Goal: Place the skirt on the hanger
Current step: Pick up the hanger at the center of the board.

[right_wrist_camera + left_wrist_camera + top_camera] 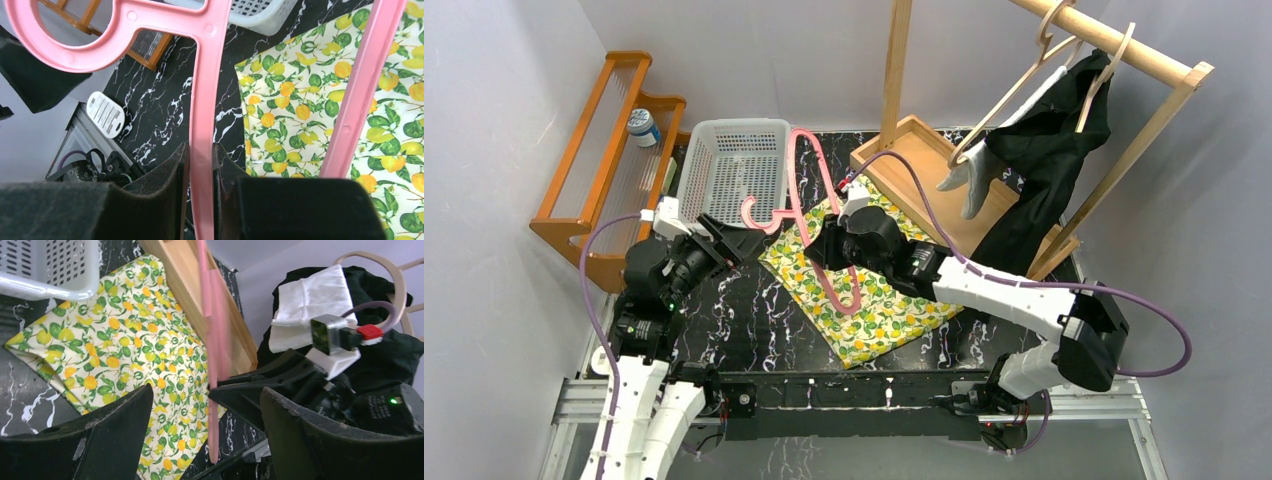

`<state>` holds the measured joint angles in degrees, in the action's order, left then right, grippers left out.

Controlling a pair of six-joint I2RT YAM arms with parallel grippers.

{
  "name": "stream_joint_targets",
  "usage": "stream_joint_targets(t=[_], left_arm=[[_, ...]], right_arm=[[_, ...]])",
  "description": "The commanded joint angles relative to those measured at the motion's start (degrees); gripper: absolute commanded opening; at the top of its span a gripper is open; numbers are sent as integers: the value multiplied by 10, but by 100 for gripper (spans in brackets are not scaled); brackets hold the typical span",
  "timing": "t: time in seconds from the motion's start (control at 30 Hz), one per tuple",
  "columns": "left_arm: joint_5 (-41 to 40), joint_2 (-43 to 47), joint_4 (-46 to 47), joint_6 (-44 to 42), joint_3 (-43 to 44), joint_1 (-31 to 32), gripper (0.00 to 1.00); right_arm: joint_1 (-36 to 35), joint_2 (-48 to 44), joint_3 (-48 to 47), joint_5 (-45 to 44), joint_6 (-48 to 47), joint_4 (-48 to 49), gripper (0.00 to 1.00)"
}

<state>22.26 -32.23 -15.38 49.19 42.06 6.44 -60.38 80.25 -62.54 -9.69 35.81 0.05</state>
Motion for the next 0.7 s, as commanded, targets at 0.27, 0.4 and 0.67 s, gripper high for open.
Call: stream_joint_targets(t=[0.27, 0.4, 0.67], left_arm=[[4, -2, 104, 16, -31, -1, 82], [5, -30, 120, 33, -22, -1, 80], [-56, -62, 145, 47, -23, 6, 71]], right_arm=[[2, 56, -104, 24, 43, -5, 7], [2, 86, -144, 31, 57, -19, 7], [-1, 140, -204, 48, 83, -26, 7]])
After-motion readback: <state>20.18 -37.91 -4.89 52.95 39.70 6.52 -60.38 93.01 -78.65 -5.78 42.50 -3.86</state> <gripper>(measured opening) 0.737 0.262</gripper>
